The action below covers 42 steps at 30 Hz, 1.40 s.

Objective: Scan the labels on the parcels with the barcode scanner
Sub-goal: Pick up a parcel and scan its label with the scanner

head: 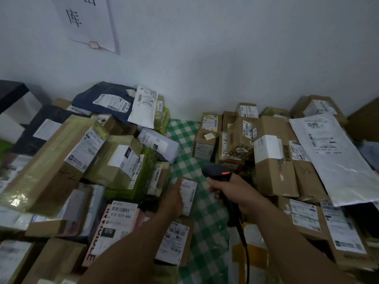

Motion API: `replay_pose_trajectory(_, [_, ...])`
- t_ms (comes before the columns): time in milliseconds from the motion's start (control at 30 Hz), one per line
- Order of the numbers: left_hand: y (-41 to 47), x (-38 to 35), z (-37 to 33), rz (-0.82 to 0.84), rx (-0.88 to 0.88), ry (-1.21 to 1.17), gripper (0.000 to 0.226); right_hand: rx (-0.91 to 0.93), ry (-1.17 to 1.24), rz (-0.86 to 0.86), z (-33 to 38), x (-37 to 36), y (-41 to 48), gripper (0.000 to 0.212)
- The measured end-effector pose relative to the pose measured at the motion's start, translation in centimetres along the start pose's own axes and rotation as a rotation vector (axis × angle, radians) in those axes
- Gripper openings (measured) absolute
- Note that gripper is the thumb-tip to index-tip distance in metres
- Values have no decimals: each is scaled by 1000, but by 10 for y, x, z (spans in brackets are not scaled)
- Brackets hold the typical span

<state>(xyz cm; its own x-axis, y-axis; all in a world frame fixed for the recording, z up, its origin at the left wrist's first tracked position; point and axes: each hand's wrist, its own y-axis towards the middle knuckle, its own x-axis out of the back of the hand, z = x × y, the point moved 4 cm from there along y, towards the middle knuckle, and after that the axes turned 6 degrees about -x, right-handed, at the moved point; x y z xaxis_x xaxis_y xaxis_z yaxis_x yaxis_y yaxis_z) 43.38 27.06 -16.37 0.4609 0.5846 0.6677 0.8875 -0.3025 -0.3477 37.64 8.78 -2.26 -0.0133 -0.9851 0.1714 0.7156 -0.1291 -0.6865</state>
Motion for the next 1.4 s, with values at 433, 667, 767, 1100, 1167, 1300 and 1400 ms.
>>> replay_pose_trajectory(433, [-2,-21,8,107,-87,432,79,8,59,-1,21,3,-5,16])
replay_pose_trajectory(667, [26,-2,-25,47,-169,278,50,87,59,-47,67,14,1,21])
replay_pose_trajectory(767, [57,17,-54,-89,-250,100,50,99,107,-84,74,28,14,17])
replay_pose_trajectory(1100, [179,30,-97,119,-352,361,86,51,99,-109,55,52,55,26])
replay_pose_trajectory(1167, [181,27,-90,124,-322,378,95,44,107,-100,52,53,61,28])
replay_pose_trajectory(1300, [165,41,-98,-126,-396,503,82,31,106,-87,47,54,66,27])
replay_pose_trajectory(1400, [157,44,-98,-111,-405,484,78,30,106,-92,45,55,67,21])
